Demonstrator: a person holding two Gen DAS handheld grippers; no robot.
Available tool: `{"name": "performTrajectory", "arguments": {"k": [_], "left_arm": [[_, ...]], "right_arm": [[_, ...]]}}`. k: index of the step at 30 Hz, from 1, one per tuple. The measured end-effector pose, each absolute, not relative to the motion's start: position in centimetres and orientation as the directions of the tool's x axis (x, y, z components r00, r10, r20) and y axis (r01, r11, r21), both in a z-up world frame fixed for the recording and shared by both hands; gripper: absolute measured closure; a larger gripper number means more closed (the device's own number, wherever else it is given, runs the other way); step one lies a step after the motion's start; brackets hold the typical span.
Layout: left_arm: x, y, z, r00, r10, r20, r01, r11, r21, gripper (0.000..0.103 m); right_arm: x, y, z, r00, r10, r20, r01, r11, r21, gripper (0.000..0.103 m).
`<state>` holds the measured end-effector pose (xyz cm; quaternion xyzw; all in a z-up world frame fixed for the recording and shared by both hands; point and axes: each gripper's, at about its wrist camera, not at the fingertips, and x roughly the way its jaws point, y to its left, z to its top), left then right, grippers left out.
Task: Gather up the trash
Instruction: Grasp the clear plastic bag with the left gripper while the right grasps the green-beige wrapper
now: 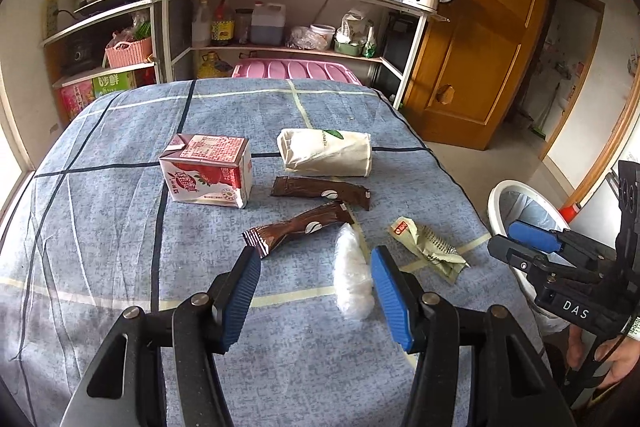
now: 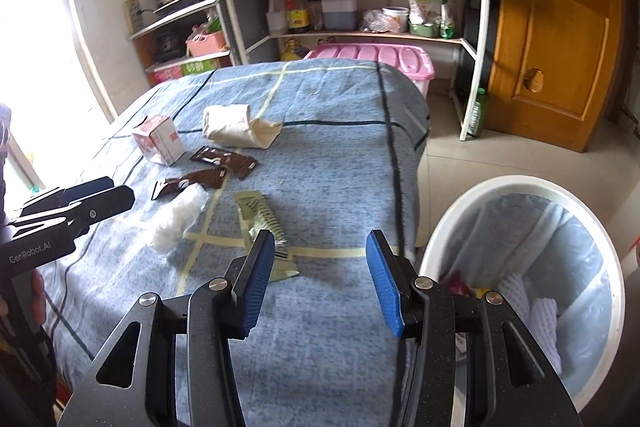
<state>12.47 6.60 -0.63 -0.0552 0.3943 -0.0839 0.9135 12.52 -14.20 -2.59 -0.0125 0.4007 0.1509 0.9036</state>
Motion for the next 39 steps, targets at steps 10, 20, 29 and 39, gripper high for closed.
{"name": "performTrajectory", "arguments": {"k": [10, 20, 29, 39], "left_arm": [[13.1, 6.0, -2.3, 0.634, -0.245, -0.734, 0.151, 0.969, -0.194, 0.046], [14.7, 4.4, -4.0, 0.584, -0.279, -0.762, 0.177, 0.96, -0.215, 0.046], [15.6, 4.4, -4.9, 0.57, -0.274, -0.774, 0.163, 0.962, -0.221, 0.046], [15.7, 4.3, -5.0, 0.569, -0.264, -0.779, 0.164, 0.965, -0.207, 0.061]], "right_arm": [[14.3, -11.8, -4.5, 0.552, 0.293, -0.78, -0.357, 0.929, 0.097, 0.054], [15.3, -11.0, -6.1, 0.495, 0.287, -0.82, -0.383, 0.919, 0.091, 0.054], [15.5, -10.5, -6.1, 0.491, 0.294, -0.82, -0.398, 0.913, 0.089, 0.055], [15.4, -10.6, -6.0, 0.495, 0.297, -0.817, -0.395, 0.914, 0.093, 0.065]]}}
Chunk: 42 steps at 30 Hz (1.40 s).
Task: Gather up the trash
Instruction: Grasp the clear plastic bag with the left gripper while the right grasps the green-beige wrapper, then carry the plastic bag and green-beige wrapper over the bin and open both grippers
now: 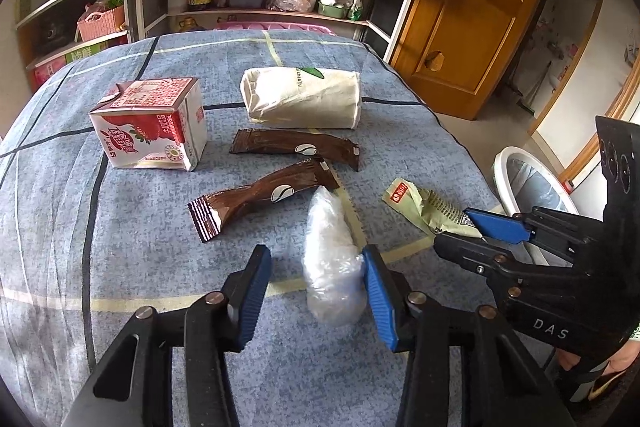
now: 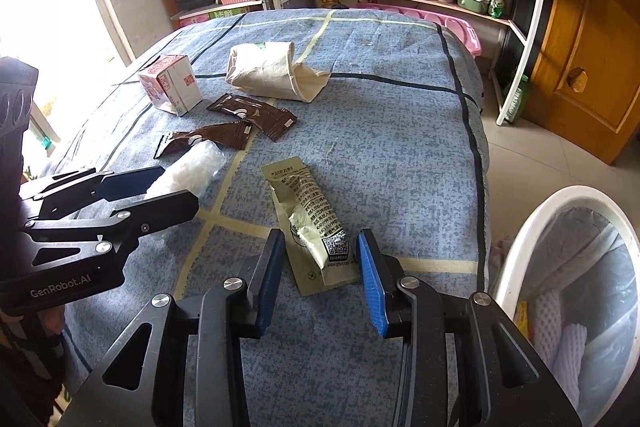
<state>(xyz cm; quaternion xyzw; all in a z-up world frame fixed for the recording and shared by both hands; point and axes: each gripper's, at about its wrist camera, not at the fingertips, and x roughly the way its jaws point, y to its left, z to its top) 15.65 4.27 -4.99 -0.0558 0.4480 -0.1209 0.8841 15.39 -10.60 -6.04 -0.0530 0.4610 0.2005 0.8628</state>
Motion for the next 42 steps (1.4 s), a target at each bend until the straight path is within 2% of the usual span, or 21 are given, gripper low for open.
{"name": "performTrajectory", "arguments": {"k": [5, 20, 42], "left_arm": [[15.5, 4.1, -5.0, 0.57, -0.256, -0.78, 0.167, 0.966, -0.195, 0.073], [14.9, 4.2, -4.7, 0.579, -0.234, -0.781, 0.161, 0.972, -0.172, 0.074], [13.0, 3.0, -1.9, 0.634, -0.222, -0.741, 0.184, 0.974, -0.135, 0.074]], "right_arm": [[15.2, -10.5, -6.0, 0.495, 0.301, -0.815, -0.401, 0.911, 0.094, 0.068], [14.6, -10.8, -5.5, 0.521, 0.302, -0.799, -0.395, 0.914, 0.087, 0.077], [12.6, -12.1, -3.3, 0.58, 0.341, -0.739, -0.365, 0.921, 0.139, 0.078]]}}
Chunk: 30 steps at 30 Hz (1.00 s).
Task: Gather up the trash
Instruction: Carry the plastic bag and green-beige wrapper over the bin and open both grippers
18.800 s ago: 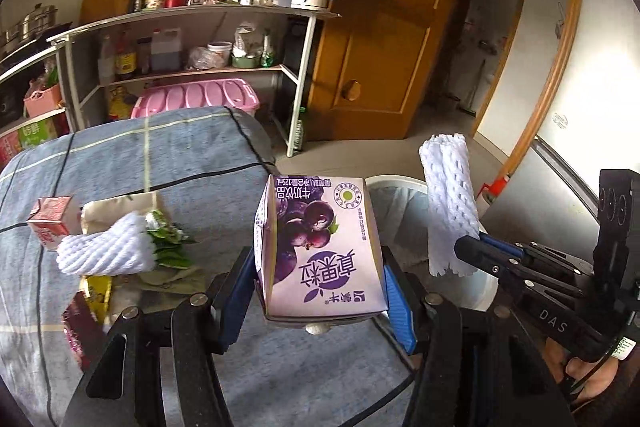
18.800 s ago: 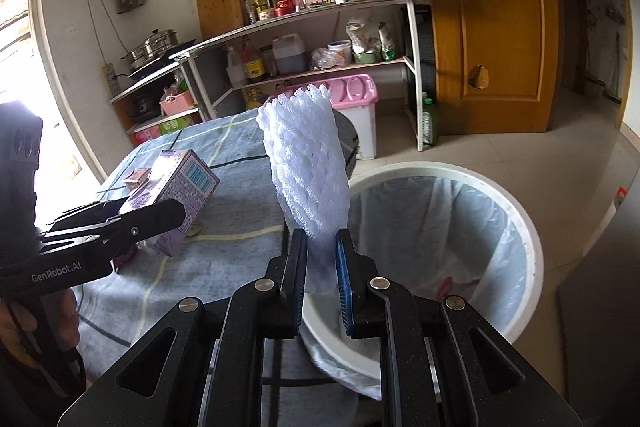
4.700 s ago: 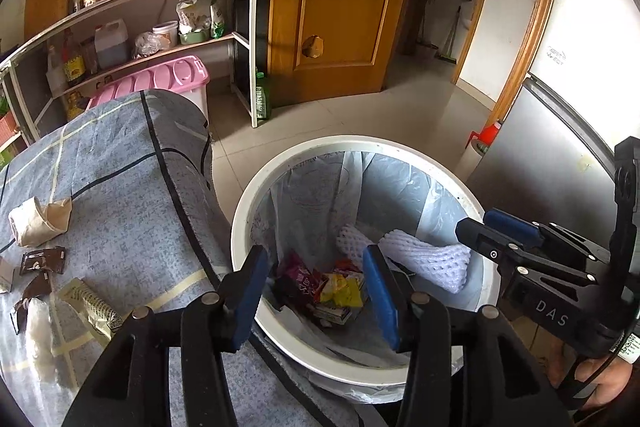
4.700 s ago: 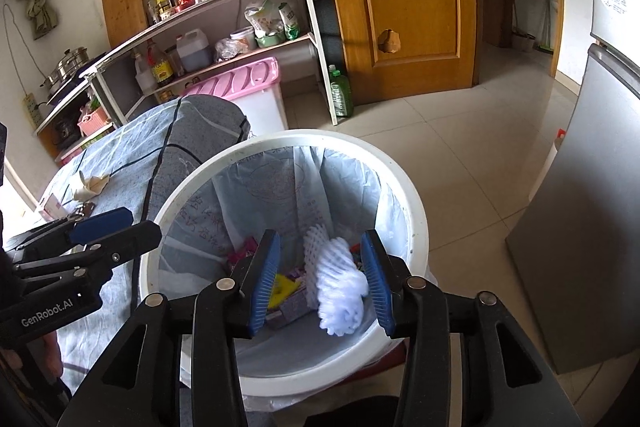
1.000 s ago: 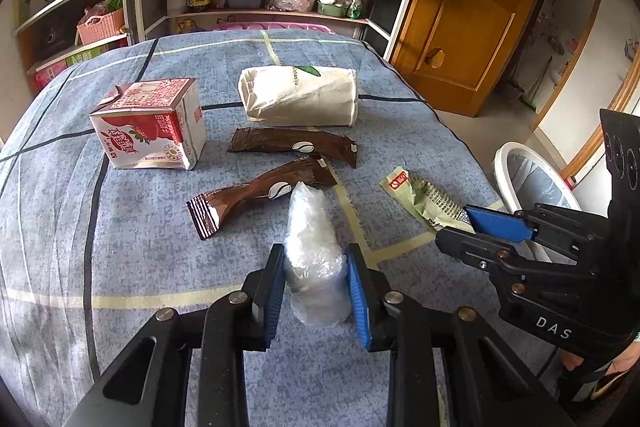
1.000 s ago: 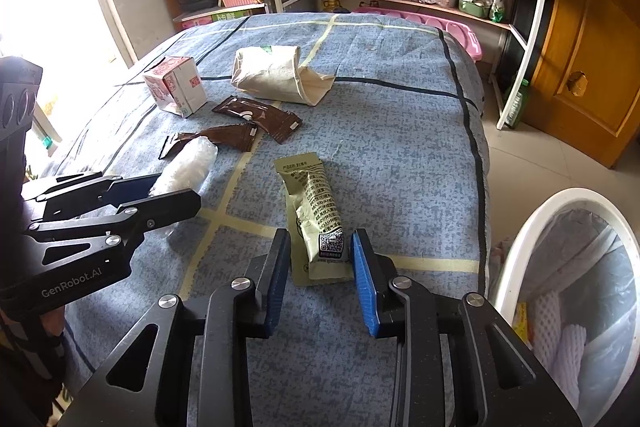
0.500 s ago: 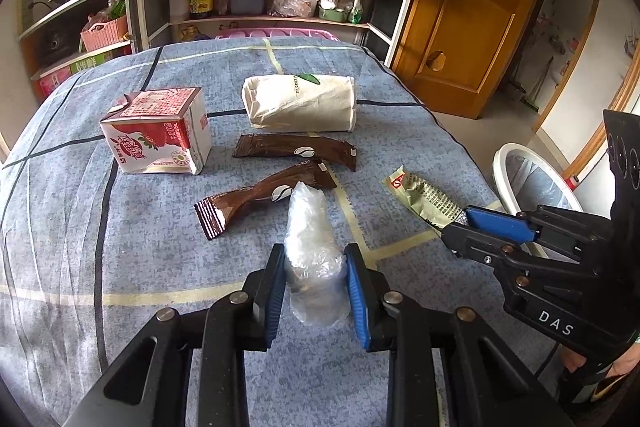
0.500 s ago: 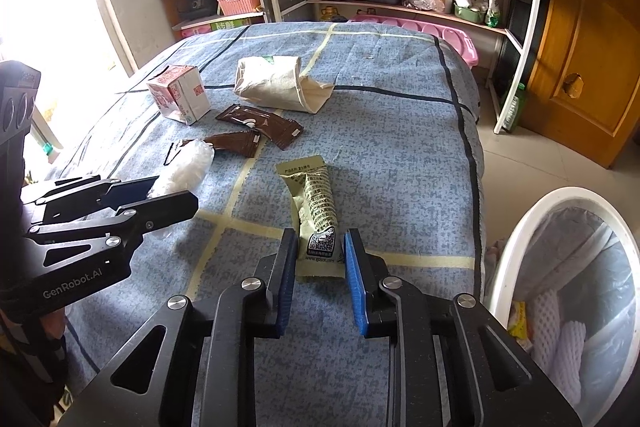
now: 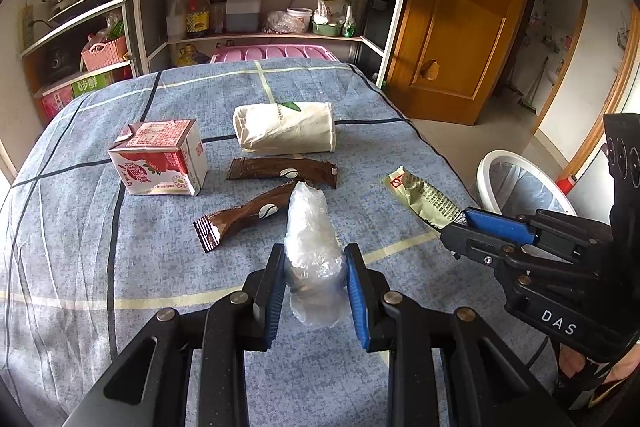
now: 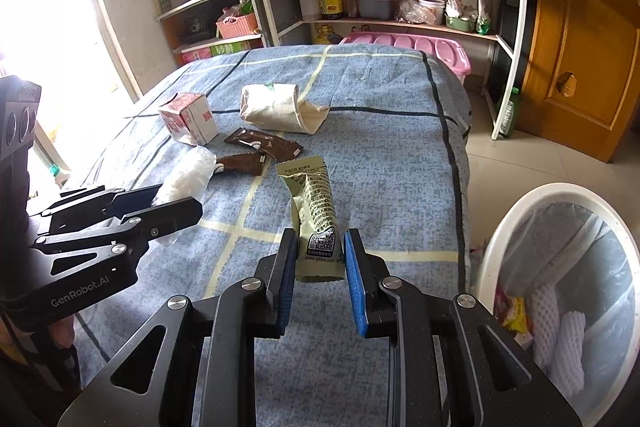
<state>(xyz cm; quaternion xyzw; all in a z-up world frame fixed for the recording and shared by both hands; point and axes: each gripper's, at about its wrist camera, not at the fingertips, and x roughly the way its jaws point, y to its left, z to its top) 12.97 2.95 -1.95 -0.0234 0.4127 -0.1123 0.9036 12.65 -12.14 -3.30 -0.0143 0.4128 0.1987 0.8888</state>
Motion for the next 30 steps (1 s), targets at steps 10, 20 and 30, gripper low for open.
{"name": "performTrajectory", "arguments": {"k": [10, 20, 30], "left_arm": [[12.3, 0.7, 0.3, 0.659, -0.248, -0.71, 0.233, 0.965, -0.121, 0.074], [11.9, -2.9, 1.9, 0.668, -0.289, -0.686, 0.304, 0.947, -0.103, 0.074], [12.1, -8.3, 3.0, 0.646, -0.366, -0.67, 0.398, 0.91, -0.114, 0.074]], "right_arm": [[11.3, -14.6, -1.6, 0.631, 0.337, -0.699, -0.321, 0.933, 0.161, 0.078], [9.9, -18.2, 0.3, 0.687, 0.298, -0.663, -0.255, 0.953, 0.164, 0.078], [8.1, -23.6, 1.6, 0.734, 0.221, -0.643, -0.155, 0.975, 0.158, 0.078]]}}
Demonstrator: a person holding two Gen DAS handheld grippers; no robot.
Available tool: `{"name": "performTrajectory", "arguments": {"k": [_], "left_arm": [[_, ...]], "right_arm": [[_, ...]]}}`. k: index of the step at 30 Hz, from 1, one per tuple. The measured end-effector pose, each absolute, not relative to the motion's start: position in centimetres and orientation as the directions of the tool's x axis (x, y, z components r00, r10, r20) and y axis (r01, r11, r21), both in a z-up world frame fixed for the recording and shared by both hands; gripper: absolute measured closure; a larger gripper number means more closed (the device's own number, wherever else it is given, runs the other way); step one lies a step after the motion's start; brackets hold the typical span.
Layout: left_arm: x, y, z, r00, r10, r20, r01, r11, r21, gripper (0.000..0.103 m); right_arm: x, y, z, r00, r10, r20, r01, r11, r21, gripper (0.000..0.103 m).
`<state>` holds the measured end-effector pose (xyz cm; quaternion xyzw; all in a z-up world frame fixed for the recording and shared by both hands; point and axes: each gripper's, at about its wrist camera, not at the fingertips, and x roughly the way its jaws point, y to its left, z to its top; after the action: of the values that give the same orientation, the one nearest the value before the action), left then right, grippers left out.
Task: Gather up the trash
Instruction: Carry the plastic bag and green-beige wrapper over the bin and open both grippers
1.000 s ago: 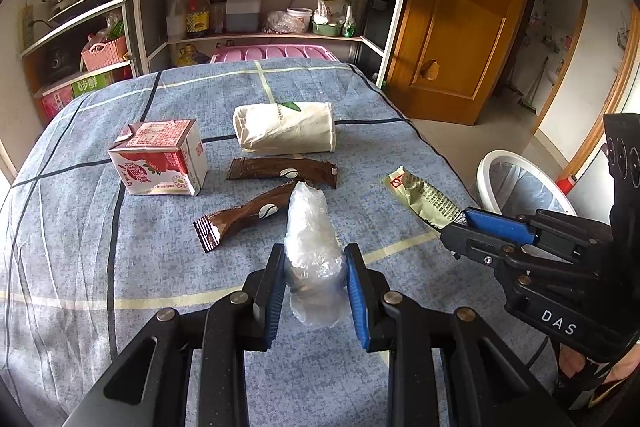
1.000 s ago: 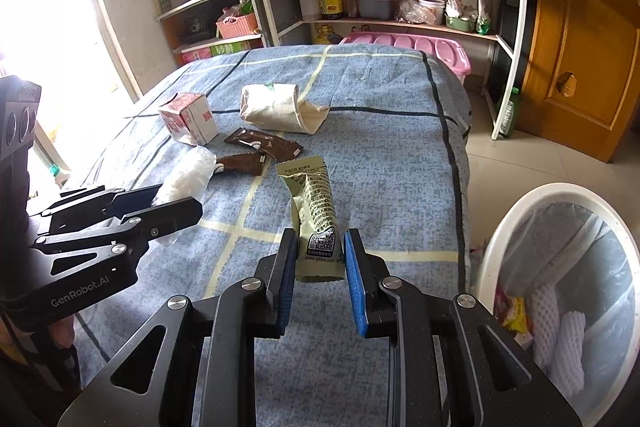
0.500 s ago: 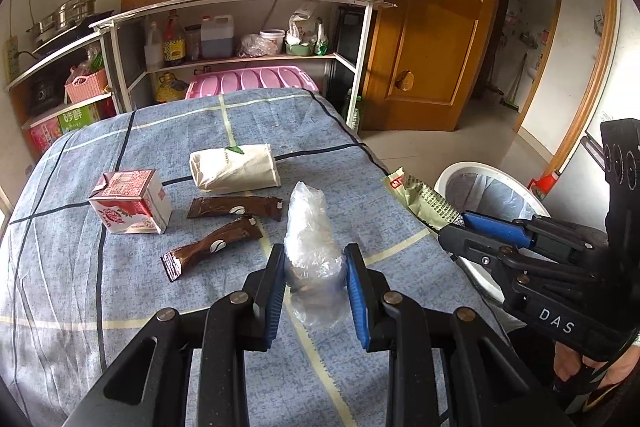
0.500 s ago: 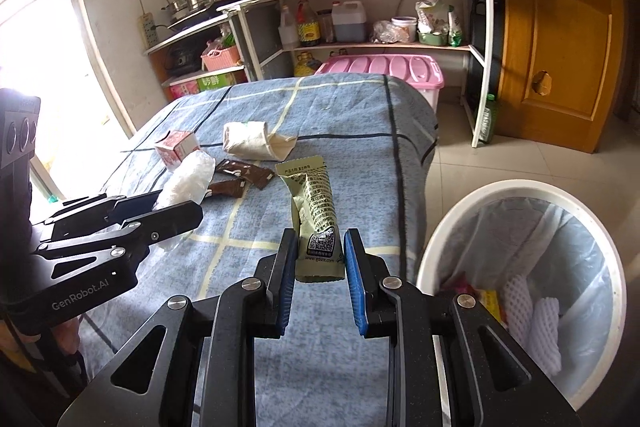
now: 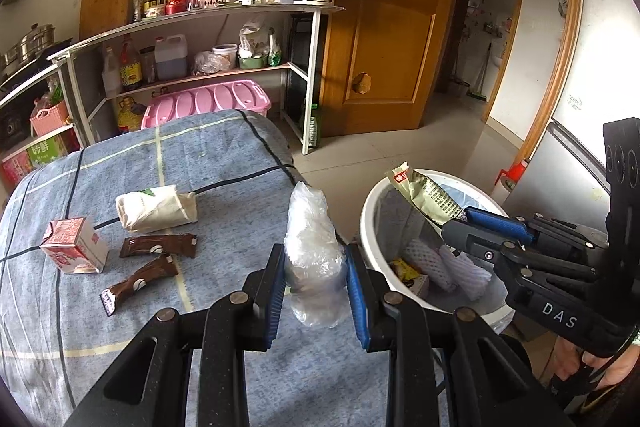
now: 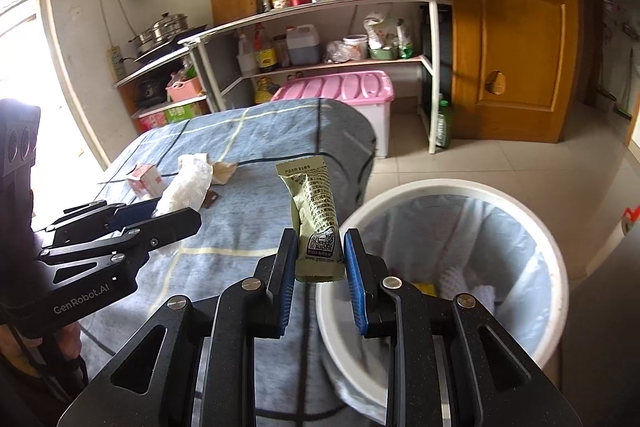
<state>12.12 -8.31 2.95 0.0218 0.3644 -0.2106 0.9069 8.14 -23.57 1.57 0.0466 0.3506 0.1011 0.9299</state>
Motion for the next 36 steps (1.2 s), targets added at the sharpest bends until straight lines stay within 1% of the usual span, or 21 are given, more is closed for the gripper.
{"name": "performTrajectory", "arguments": {"k": [8, 14, 25, 28, 33, 35, 36], "left_arm": [[12.8, -13.8, 2.2, 0.59, -0.428, -0.685, 0.475, 0.87, -0.134, 0.074], [13.2, -17.4, 0.8, 0.545, -0.448, -0.708, 0.514, 0.846, -0.14, 0.074], [13.5, -21.0, -0.7, 0.516, -0.442, -0.734, 0.536, 0.835, -0.126, 0.073], [13.6, -21.2, -1.1, 0.505, -0.443, -0.741, 0.535, 0.834, -0.134, 0.073], [13.6, -21.1, -1.3, 0.518, -0.419, -0.746, 0.523, 0.845, -0.111, 0.073], [13.4, -21.0, -1.0, 0.53, -0.414, -0.74, 0.525, 0.845, -0.097, 0.068], [13.3, -20.9, -0.9, 0.53, -0.416, -0.739, 0.525, 0.845, -0.1, 0.063]], "right_arm": [[7.1, -28.5, 1.5, 0.745, 0.116, -0.657, -0.042, 0.991, 0.127, 0.078], [6.6, -32.1, 0.7, 0.731, 0.071, -0.678, 0.026, 0.991, 0.132, 0.078], [7.0, -35.0, -1.2, 0.696, 0.017, -0.717, 0.089, 0.99, 0.11, 0.078], [7.2, -35.4, -1.9, 0.68, 0.006, -0.733, 0.105, 0.989, 0.105, 0.078], [7.4, -35.3, -2.3, 0.671, 0.009, -0.741, 0.104, 0.989, 0.106, 0.078], [7.3, -35.2, -2.3, 0.672, 0.002, -0.741, 0.109, 0.989, 0.101, 0.078], [7.3, -35.2, -2.2, 0.672, 0.0, -0.741, 0.112, 0.989, 0.101, 0.078]]}}
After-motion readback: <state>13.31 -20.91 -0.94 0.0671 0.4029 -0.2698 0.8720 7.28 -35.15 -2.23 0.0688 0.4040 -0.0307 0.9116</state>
